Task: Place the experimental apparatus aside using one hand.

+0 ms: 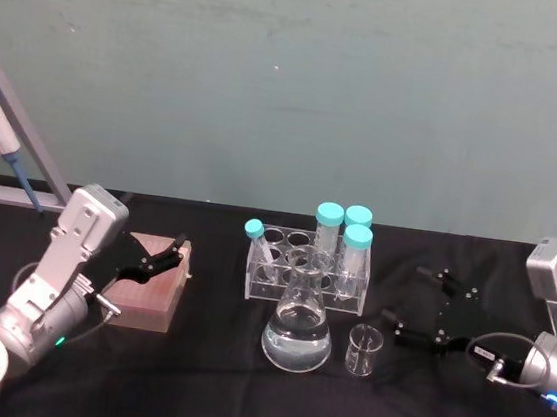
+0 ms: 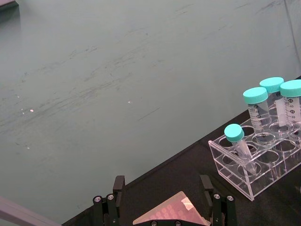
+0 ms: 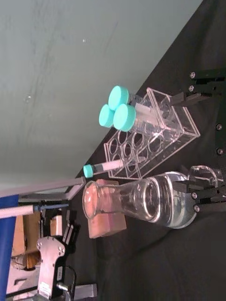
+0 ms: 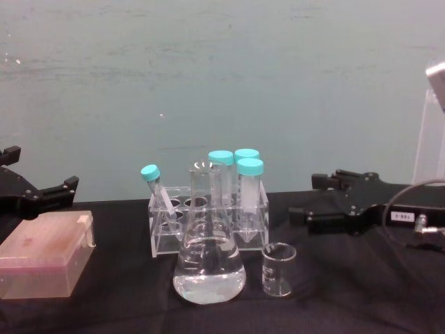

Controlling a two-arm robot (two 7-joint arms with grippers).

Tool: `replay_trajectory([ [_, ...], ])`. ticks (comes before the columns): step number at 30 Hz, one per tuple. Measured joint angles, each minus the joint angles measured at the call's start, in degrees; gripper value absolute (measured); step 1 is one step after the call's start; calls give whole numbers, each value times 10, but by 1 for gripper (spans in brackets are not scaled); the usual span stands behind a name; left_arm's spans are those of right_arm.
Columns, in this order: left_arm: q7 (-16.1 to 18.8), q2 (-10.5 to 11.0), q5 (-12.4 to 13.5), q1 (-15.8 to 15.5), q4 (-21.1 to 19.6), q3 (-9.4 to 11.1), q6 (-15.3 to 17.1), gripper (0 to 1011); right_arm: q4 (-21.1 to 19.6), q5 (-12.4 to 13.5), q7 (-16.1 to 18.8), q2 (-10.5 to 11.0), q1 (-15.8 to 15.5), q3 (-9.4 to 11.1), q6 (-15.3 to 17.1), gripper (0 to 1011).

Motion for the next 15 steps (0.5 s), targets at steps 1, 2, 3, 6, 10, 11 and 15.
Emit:
replay_trajectory([
  [1, 0, 0, 0, 0, 0, 0, 0, 1000, 1, 0, 1, 0, 1, -2, 0, 1003],
  [2, 0, 0, 0, 0, 0, 0, 0, 1000, 3, 0, 2, -1, 1, -4, -1, 1003],
  [3, 0, 0, 0, 0, 0, 0, 0, 1000, 4, 1, 3, -1, 2, -5, -1, 1003],
  [6, 0, 0, 0, 0, 0, 0, 0, 1000, 14, 1, 10, -3, 7, -16, -4, 1003],
  [10, 0, 0, 0, 0, 0, 0, 0, 1000, 23, 2, 17, -6, 13, -27, -6, 1003],
  [11, 0, 0, 0, 0, 0, 0, 0, 1000, 25, 2, 19, -7, 15, -29, -6, 1003],
  [15, 0, 0, 0, 0, 0, 0, 0, 1000, 36, 4, 26, -10, 21, -42, -8, 1003],
])
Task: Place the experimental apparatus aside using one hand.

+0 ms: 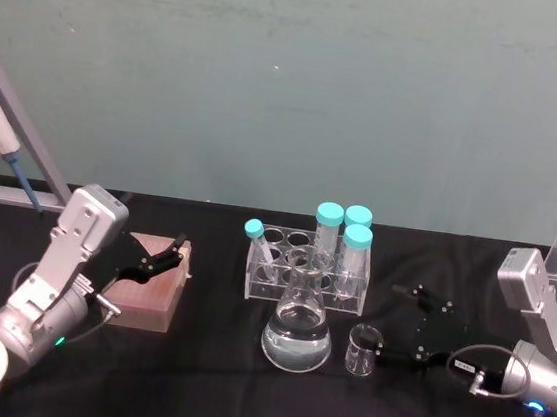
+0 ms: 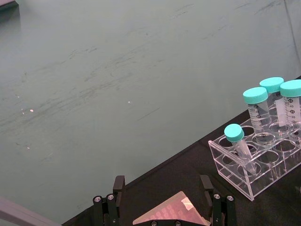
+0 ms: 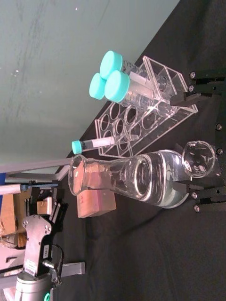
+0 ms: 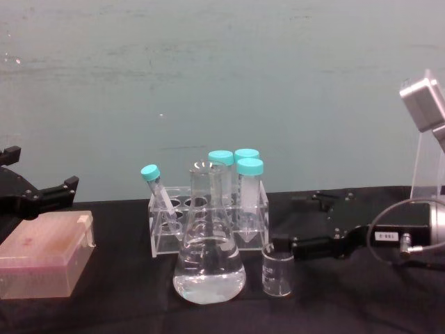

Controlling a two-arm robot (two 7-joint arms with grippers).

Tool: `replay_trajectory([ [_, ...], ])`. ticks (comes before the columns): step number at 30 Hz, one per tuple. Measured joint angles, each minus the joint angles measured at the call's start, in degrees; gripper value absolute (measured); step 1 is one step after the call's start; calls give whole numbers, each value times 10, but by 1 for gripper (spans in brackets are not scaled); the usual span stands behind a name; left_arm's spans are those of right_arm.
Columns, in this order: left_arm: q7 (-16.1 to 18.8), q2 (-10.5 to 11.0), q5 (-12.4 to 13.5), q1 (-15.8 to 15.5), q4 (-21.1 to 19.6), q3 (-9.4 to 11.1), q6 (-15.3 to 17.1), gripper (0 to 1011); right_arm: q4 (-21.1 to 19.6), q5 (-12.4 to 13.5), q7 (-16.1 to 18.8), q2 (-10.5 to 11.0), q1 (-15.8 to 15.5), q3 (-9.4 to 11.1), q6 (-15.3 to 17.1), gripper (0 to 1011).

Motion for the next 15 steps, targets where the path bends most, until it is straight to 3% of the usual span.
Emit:
replay_trajectory([
  [15, 0, 0, 0, 0, 0, 0, 0, 1000, 21, 2, 9, -4, 12, -24, -2, 1003],
])
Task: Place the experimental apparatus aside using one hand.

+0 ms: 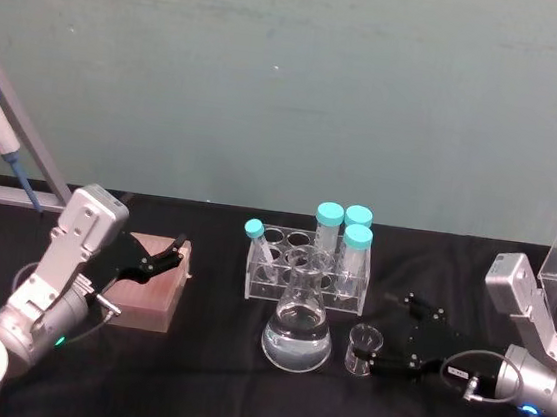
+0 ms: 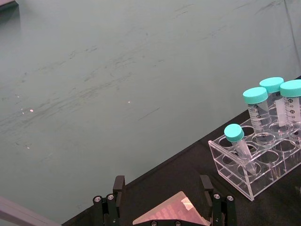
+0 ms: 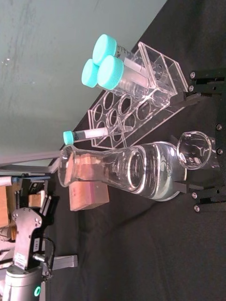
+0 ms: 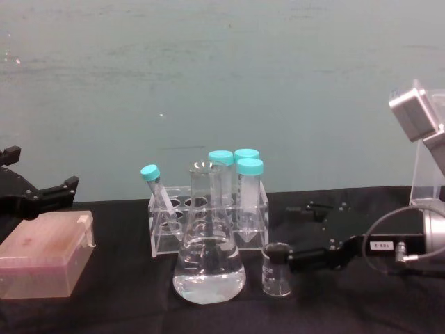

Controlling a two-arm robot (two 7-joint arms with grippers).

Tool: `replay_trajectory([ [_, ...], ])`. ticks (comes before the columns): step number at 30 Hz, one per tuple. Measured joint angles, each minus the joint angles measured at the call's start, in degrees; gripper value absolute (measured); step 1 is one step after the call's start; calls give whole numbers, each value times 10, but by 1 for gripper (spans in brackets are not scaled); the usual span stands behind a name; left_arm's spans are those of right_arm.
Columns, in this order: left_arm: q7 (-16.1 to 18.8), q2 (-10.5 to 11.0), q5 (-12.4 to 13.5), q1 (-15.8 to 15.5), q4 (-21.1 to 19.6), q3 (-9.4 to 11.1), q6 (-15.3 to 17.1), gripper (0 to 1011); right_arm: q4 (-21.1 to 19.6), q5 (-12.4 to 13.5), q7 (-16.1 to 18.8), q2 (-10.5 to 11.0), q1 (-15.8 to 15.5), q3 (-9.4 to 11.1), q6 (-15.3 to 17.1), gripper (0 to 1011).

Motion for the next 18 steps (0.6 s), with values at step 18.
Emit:
replay_trajectory([
  [18, 0, 0, 0, 0, 0, 0, 0, 1000, 40, -11, 14, -15, 24, -19, -6, 1003],
])
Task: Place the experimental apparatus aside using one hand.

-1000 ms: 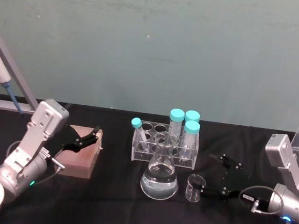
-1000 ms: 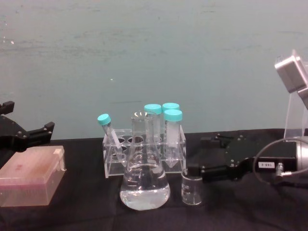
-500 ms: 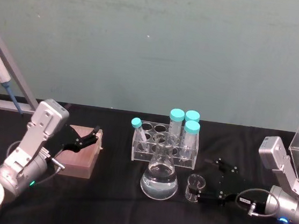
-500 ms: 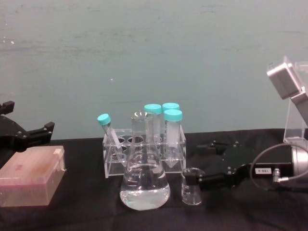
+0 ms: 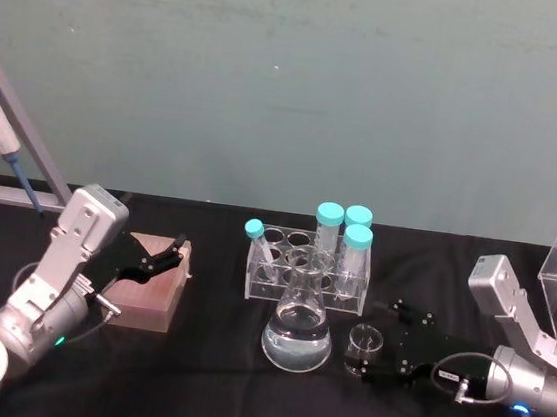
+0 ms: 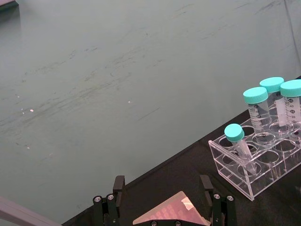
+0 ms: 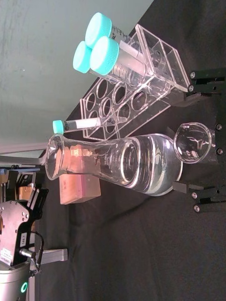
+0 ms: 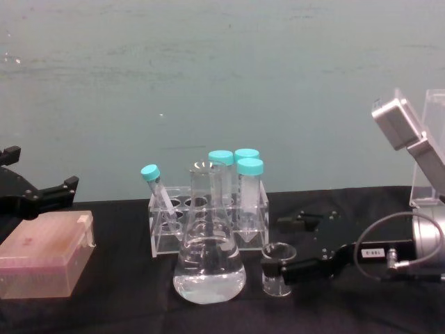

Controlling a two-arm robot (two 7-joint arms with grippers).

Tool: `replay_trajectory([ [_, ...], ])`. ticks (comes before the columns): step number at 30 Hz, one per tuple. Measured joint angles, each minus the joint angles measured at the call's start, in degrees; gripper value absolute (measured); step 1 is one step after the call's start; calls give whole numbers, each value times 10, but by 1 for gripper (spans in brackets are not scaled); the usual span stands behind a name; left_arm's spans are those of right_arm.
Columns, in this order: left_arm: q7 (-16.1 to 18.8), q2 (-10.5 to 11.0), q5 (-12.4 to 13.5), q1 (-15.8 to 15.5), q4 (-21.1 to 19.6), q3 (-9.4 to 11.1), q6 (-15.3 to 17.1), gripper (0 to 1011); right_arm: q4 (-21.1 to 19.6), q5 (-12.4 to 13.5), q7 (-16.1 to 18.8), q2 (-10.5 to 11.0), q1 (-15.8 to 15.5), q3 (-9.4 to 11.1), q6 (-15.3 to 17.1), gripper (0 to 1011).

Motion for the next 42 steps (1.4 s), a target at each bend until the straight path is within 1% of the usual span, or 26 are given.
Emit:
replay_trajectory([
  [20, 0, 0, 0, 0, 0, 0, 0, 1000, 47, -9, 13, -18, 19, -6, -8, 1003],
  [28, 0, 0, 0, 0, 0, 0, 0, 1000, 75, -14, 16, -29, 31, -4, -16, 1003],
  [42, 0, 0, 0, 0, 0, 0, 0, 1000, 108, -25, 18, -43, 43, 3, -23, 1003],
])
